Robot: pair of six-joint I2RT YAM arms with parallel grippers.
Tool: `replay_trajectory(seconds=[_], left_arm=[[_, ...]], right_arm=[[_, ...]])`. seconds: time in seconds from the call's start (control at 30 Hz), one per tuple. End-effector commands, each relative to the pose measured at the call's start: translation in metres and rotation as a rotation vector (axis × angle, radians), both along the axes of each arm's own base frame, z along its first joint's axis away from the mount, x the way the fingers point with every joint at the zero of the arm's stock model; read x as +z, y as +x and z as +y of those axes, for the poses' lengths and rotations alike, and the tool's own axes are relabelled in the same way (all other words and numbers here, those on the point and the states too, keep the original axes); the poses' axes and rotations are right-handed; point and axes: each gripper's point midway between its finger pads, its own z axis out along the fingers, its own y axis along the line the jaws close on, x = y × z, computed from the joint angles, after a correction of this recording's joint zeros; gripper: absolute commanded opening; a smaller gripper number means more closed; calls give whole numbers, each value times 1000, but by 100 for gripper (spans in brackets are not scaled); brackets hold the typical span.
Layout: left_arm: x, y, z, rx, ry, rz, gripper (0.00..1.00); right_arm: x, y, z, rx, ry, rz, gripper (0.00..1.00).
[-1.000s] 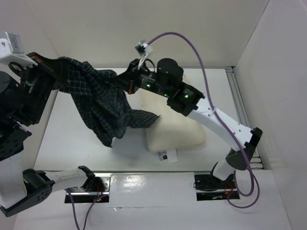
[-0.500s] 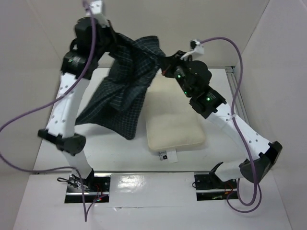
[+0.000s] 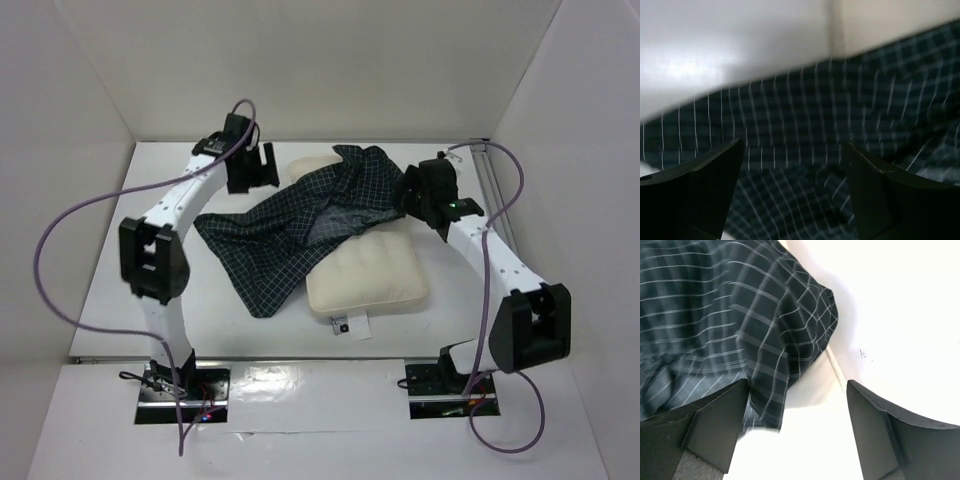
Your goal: Put the pillow into the pillowcase
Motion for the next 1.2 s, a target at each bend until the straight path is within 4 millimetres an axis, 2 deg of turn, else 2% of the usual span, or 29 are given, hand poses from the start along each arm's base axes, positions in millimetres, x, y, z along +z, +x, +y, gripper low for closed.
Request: replay_trajectory(seconds=[0.0,0.03,0.07,0.1,0.13,0.2,0.23,0.33,0.37,0.47,0.5,0.53,0.57,0.63,0.67,0.7,0.73,0.77,0.8,0.83,0.87,0.9,0.93,1.0,1.03,1.07,1.1,1.13,1.17], left_arm=[[36,-68,20,132,-21,-19,92],[2,-109,25,147,-38,84,92],[-14,-129,17,148,-76,125,92],[-29,-146,13,150,-82,153,98],[-55,-176,7,140,-74,193,100],[-75,-197,-6,104,-88,208,100],[-96,-220,-13,77,-55,263,100],[-111,-238,-26,77,-52,265,100],[-121,-249,-32,43,-40,276,100],[-131,-243,-31,47,23,218,100],[-133,-241,-31,23,64,191,100],[-144,-240,-29,29,108,192,100],[-142,-229,-26,56,145,166,100],[-149,-222,-24,50,179,179,100],[-158,-220,-19,66,209,206,91],[-155,-209,-17,92,200,200,78],[-156,-206,-13,92,214,209,57],[-152,-204,-9,119,210,220,1],[-144,-194,-4,160,224,209,0],[-141,-196,12,195,247,250,0],[-133,-191,19,221,256,237,0],[-108,-179,32,250,266,196,0],[-99,-171,39,265,276,180,0],[-52,-151,51,290,211,88,0],[-9,-124,70,353,153,-5,0],[18,-114,83,354,139,-57,0],[44,-105,94,368,115,-106,0],[99,-85,115,414,63,-226,0],[125,-82,128,433,67,-275,0]], right_arm=[[59,-13,3,96,-26,-138,86],[61,-16,1,109,-45,-139,87],[62,-20,1,109,-46,-135,89],[61,-23,-1,119,-61,-118,91],[58,-23,-1,125,-71,-103,93],[53,-24,-2,134,-86,-83,95],[49,-21,-1,140,-95,-78,98],[27,-16,-1,149,-94,-1,100],[21,-12,2,159,-90,18,100],[8,-6,10,199,-74,47,100],[12,-3,14,221,-70,27,100],[9,5,18,237,-67,3,100],[5,9,19,237,-66,-4,100],[-5,21,23,244,-60,-11,100],[-12,25,20,235,-60,0,96],[-16,33,20,227,-67,1,87],[-11,40,24,238,-56,-19,78],[-8,46,25,232,-48,-31,69],[-6,50,29,244,-38,-34,50],[3,62,32,244,-36,-57,18],[6,64,32,244,-37,-45,4],[28,73,42,265,-25,-89,0],[37,80,43,265,-23,-104,0],[66,85,51,289,-23,-152,0],[83,89,51,293,-28,-180,0],[121,96,55,300,-17,-258,0],[137,98,55,299,-14,-288,0],[167,100,60,325,-7,-352,0],[179,100,62,334,-1,-379,0]])
